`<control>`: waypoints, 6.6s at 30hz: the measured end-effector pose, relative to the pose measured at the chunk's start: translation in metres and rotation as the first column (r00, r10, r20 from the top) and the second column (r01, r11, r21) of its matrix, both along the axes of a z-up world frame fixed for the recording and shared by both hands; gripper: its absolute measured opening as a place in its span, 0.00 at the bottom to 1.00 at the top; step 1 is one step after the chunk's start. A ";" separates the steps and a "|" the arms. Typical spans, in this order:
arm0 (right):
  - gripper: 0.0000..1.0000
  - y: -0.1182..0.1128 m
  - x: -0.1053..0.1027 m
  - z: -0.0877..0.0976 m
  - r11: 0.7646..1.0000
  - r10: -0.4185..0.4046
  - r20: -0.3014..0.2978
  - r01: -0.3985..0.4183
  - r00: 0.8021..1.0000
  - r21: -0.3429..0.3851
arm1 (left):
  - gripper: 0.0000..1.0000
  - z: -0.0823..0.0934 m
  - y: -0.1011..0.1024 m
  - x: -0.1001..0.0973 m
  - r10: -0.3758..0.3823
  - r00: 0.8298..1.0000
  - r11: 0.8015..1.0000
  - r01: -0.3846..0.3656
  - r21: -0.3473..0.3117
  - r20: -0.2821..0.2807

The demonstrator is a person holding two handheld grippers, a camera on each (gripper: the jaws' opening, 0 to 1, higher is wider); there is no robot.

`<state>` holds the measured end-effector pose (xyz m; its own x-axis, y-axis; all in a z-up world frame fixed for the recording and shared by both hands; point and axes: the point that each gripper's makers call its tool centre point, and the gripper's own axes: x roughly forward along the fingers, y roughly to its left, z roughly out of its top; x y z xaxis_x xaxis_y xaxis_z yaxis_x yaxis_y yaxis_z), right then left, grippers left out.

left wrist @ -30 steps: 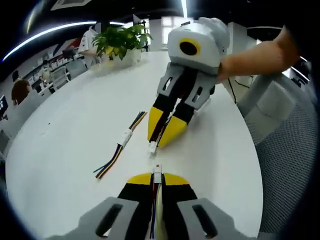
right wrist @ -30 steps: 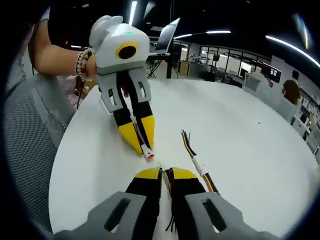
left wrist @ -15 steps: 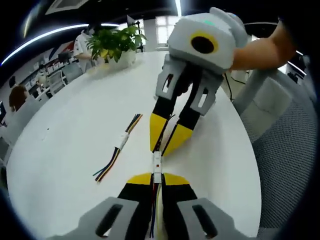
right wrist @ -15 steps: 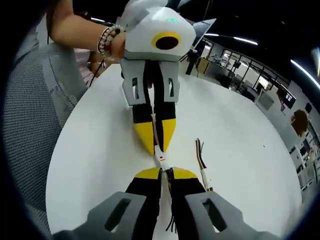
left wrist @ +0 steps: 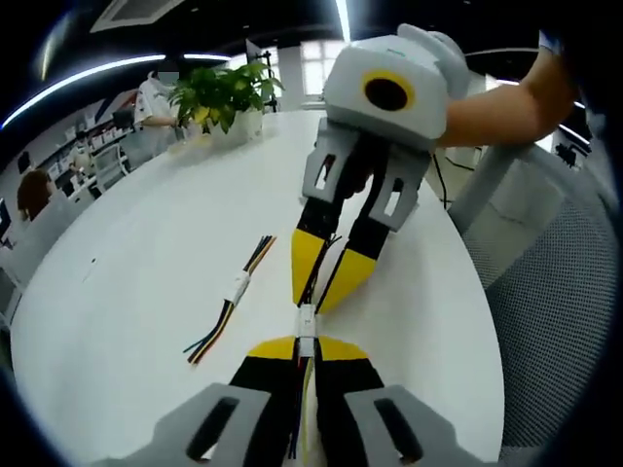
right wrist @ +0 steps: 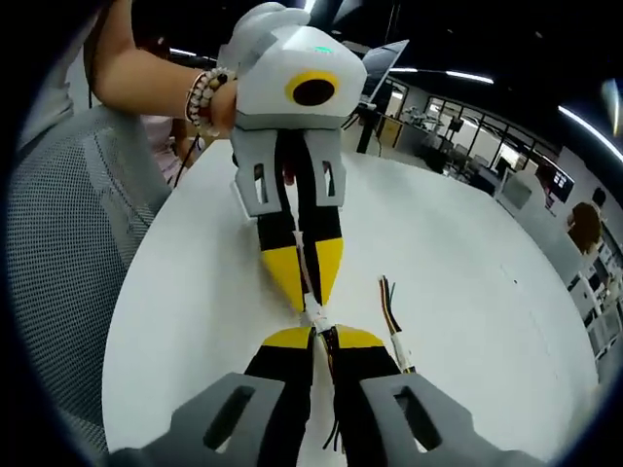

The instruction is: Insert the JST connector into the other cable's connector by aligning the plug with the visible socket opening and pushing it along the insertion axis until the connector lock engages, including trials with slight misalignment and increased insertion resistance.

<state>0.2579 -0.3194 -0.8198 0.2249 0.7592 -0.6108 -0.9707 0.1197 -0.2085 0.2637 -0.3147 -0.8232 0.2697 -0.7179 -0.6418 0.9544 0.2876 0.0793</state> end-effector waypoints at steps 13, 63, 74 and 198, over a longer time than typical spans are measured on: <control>0.03 0.000 -0.002 0.005 1.000 -0.003 -0.014 0.003 1.000 0.016 | 0.00 0.006 -0.002 -0.002 -0.036 0.999 0.999 0.036 -0.002 0.037; 0.03 -0.004 0.002 0.022 0.989 -0.086 -0.082 0.094 0.993 0.111 | 0.00 0.018 0.002 0.005 0.043 0.999 0.994 -0.042 -0.102 0.005; 0.03 -0.005 0.002 0.021 0.988 -0.093 -0.090 0.103 0.992 0.116 | 0.00 0.019 0.000 0.005 0.033 0.999 0.996 -0.031 -0.090 0.029; 0.32 -0.084 0.032 0.089 0.795 -0.544 -0.096 0.549 0.834 0.260 | 0.77 0.096 0.056 0.004 0.547 0.812 0.724 -0.581 -0.372 -0.202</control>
